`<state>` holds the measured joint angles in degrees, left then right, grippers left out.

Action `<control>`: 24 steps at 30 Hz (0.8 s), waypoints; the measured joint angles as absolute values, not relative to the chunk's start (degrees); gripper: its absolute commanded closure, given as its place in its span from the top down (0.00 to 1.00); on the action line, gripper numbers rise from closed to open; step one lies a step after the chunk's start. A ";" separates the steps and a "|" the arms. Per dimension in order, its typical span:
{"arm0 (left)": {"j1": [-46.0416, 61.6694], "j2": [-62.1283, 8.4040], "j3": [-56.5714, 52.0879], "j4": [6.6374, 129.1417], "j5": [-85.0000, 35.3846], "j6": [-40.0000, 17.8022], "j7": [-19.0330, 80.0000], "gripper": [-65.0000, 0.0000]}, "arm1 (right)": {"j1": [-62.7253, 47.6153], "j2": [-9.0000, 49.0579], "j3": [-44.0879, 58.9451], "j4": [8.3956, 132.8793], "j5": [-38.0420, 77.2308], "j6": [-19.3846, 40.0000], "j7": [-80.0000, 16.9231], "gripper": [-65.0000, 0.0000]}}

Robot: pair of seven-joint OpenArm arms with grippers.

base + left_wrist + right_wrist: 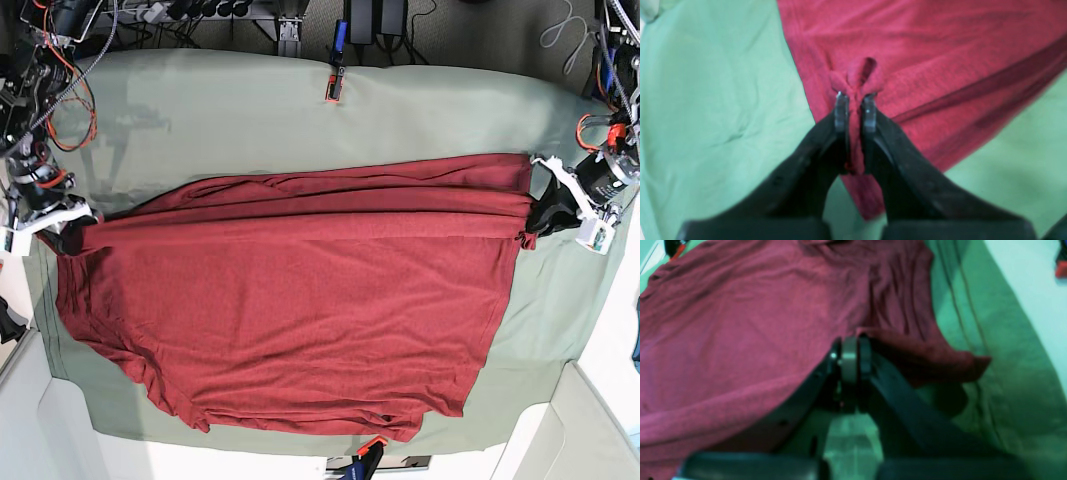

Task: Fold the T-shirt properly
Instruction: 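Release the sleeve and regrasp the shirt edge with the left gripper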

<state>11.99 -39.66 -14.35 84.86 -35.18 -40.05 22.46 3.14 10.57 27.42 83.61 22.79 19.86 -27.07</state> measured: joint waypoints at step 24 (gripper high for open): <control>0.32 -39.66 -14.55 70.96 -53.30 -39.75 46.17 0.49 | 8.62 10.46 29.39 77.38 24.21 19.68 -32.38 0.43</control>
<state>0.32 -39.66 -14.55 70.96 -53.30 -39.75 46.17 8.62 10.46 29.39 77.38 24.21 19.68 -32.38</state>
